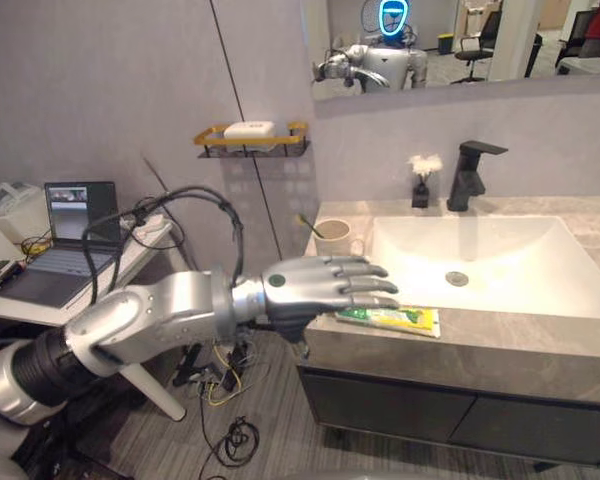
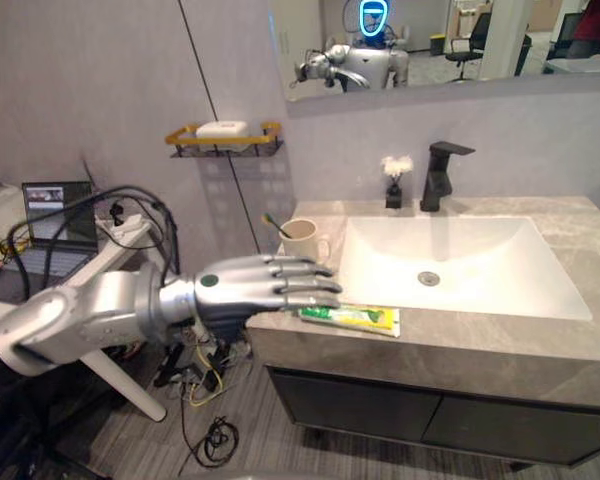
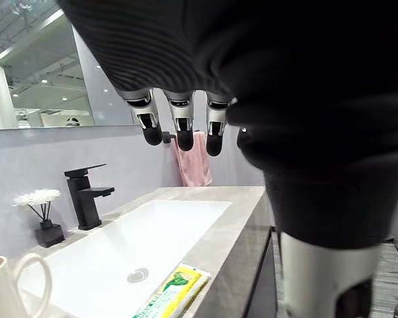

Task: Organize washtable

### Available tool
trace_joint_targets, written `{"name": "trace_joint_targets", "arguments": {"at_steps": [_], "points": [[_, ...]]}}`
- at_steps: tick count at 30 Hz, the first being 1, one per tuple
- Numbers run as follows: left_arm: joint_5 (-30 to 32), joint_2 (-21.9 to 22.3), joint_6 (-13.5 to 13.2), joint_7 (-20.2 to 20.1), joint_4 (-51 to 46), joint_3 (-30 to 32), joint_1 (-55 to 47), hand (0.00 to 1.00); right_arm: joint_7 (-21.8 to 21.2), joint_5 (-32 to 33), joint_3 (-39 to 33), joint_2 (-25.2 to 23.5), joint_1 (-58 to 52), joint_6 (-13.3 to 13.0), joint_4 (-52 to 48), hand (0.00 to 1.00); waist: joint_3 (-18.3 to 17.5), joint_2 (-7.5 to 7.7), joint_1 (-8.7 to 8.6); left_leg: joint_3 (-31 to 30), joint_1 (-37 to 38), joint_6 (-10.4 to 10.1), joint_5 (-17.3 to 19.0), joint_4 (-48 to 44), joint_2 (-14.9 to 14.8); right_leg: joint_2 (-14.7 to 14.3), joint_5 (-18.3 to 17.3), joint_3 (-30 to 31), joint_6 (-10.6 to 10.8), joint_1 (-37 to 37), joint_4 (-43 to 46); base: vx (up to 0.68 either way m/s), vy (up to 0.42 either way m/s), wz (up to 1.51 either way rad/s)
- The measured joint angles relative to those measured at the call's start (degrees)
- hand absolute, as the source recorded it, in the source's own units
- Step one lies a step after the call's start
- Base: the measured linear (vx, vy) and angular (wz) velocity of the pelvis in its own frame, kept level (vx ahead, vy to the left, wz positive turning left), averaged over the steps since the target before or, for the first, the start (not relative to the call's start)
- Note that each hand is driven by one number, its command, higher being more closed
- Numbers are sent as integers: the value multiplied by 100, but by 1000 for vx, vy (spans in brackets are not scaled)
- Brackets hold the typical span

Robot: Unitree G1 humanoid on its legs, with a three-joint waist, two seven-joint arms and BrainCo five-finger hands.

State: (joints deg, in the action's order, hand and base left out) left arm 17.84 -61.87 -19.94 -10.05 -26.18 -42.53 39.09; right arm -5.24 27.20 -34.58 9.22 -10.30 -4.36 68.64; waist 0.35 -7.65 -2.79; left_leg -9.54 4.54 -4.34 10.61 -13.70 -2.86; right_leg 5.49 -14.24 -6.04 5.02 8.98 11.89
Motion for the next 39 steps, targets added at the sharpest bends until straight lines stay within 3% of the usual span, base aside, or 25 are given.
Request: {"name": "trace_joint_targets", "arguments": {"at_steps": [4, 17, 29, 33, 39], "points": [[-5, -5, 44, -11, 224, -88, 167, 0, 0, -4, 1, 16, 45, 20, -45, 0, -6, -73, -128, 12, 32, 7, -10, 79, -1, 10, 0, -2, 0, -15, -2, 0, 0, 0], [-90, 168, 137, -173, 787, -566, 783, 0, 5, -24, 6, 1, 93, 46, -78, 0, -20, -143, -272, 4, 100, 13, -22, 174, 9, 47, 8, -12, -2, -21, -34, 31, 3, -1], [-149, 997, 332, -260, 1160, -826, 673, 0, 7, -78, 144, -15, 100, 57, -54, 0, -32, -162, -281, -149, -181, 31, -279, 188, 7, -13, 571, -126, -76, -40, -490, -8, 3, 5], [-144, 1372, 425, -362, 1397, -985, 663, 0, 18, -83, 266, -18, 209, 59, -41, 0, -2, -125, -279, -286, -557, 67, -752, 542, 93, 67, 770, -190, -85, -361, -749, -82, -7, 21], [-145, 1680, 515, -364, 1508, -1195, 669, 0, 37, -106, 370, -27, 460, 47, -118, 0, 44, -123, -245, -256, -837, 22, -941, 1054, 62, 40, 795, -194, -46, -660, -1214, -56, 8, -3]]}}
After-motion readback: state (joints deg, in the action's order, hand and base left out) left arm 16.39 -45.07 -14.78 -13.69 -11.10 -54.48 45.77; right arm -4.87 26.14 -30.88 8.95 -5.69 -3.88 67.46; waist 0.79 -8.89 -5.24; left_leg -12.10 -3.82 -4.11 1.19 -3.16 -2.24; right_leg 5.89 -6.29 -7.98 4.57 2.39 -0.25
